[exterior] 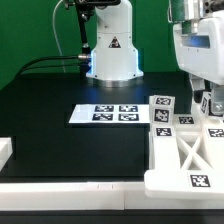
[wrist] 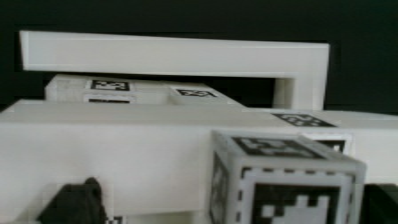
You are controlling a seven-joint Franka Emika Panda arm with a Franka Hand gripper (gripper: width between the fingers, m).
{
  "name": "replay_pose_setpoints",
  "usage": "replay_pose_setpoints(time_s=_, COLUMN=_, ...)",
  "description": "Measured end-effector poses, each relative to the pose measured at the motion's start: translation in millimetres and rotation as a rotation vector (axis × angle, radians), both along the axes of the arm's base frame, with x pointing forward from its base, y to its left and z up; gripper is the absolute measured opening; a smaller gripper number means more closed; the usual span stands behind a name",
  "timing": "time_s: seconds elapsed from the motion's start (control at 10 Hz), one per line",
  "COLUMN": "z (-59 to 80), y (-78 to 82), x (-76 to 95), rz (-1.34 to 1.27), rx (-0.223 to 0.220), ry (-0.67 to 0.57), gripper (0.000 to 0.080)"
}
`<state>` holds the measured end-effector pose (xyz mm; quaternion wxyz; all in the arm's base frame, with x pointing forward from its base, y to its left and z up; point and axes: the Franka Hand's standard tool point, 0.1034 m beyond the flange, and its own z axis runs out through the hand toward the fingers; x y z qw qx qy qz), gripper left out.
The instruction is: Assemble chair
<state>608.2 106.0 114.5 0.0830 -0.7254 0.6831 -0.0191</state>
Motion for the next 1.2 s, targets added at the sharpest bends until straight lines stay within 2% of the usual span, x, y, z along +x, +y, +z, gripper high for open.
replay_pose_setpoints(time_s=0.3, z=-5.2, y=1.4, x=-2.8, rz=0.136, rx=-0.023, ry=-0.005, gripper=0.0649)
replay_pose_setpoints(time_s=0.7, z=-5.8, y=-0.3, x=-3.9, rz=0.454, rx=-0.069, ry=-0.025, gripper=0.0649)
replay_pose_setpoints(time_s=1.0, z=2.6, y=3.0, x=-4.9, rz=0.842, rx=-0.129, ry=0.034, gripper=0.0649)
replay_pose_setpoints(time_s=1.2, z=7.1, y=-5.1, x=-2.1, rz=0.977, rx=-0.143, ry=0.015, gripper=0.0649)
